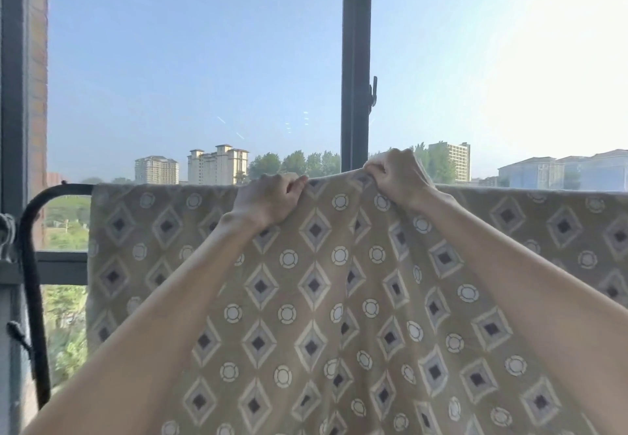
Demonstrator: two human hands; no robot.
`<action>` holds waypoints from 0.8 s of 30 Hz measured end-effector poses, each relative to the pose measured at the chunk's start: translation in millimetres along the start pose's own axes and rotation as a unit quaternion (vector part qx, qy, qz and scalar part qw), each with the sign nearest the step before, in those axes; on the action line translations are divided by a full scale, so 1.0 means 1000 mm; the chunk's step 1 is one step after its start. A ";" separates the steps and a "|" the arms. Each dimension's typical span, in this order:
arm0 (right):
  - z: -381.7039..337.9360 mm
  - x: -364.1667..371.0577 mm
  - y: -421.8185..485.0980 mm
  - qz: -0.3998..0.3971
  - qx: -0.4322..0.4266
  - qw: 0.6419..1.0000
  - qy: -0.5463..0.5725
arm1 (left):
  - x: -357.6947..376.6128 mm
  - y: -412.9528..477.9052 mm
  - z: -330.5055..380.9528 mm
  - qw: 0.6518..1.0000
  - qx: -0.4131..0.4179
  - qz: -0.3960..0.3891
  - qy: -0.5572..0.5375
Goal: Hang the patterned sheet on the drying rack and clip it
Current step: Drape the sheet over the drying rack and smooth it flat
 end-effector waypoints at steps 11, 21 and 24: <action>0.021 0.021 0.009 -0.153 0.087 0.982 0.062 | 0.031 0.009 0.037 0.988 0.121 0.080 0.048; 0.044 -0.022 -0.074 0.178 0.062 0.982 -0.020 | 0.034 0.010 0.039 0.983 0.129 0.104 0.085; 0.065 -0.013 -0.111 0.150 0.065 0.977 -0.134 | 0.036 0.010 0.038 0.981 0.123 0.114 0.096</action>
Point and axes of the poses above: each hand's wrist, its own y-axis towards the middle knuckle, its own x-axis out of the palm, z = x × y, the point moved 6 cm from there along y, towards the middle knuckle, and after that the axes turned 14 degrees about -y, right-handed, at the moved point
